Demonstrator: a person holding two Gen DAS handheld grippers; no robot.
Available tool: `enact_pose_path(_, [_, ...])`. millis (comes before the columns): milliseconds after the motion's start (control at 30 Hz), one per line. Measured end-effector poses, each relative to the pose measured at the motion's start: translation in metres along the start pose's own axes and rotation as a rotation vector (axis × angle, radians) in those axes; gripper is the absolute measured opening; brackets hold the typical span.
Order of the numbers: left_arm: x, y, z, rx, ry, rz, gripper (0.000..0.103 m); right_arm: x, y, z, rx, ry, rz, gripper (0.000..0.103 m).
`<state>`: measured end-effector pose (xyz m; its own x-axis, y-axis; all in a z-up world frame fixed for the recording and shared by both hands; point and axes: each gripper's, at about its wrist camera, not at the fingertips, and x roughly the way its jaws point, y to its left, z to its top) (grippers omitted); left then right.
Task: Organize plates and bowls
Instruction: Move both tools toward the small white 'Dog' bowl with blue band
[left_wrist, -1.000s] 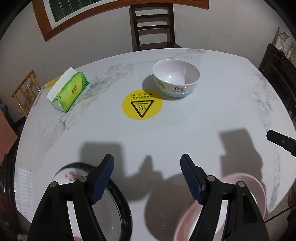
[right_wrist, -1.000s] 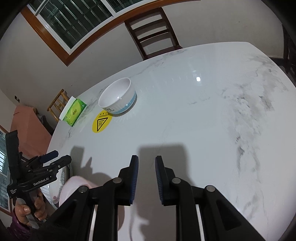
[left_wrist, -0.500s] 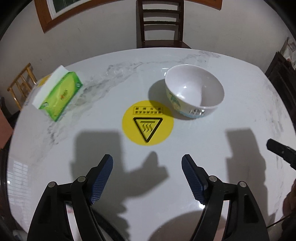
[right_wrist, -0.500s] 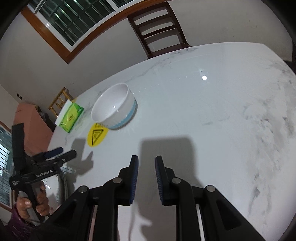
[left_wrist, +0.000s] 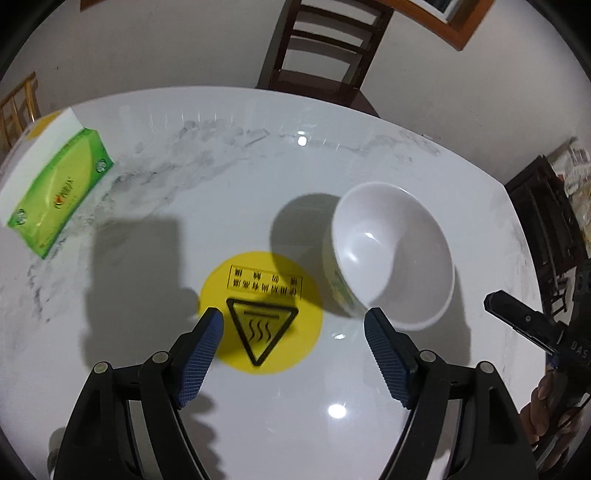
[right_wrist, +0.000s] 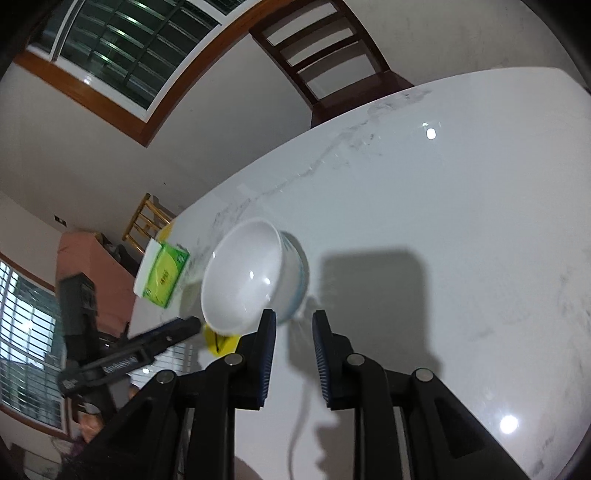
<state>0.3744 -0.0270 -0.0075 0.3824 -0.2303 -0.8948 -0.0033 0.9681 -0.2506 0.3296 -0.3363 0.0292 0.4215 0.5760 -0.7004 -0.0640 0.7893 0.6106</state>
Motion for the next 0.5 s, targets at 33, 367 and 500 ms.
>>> enact_pose_path(33, [0.003,0.001,0.003,-0.011,0.002,-0.010,0.077,0.004,0.003,0.004,-0.002,0.003,-0.002,0.022])
enact_pose_path(367, [0.003,0.002,0.021,-0.027,-0.011,-0.101,0.079,0.031,0.014,0.037,-0.011,0.028,-0.032,0.028])
enact_pose_path(500, [0.008,-0.006,0.026,0.007,-0.004,-0.066,0.080,0.045,0.013,0.044,-0.010,0.056,-0.058,0.028])
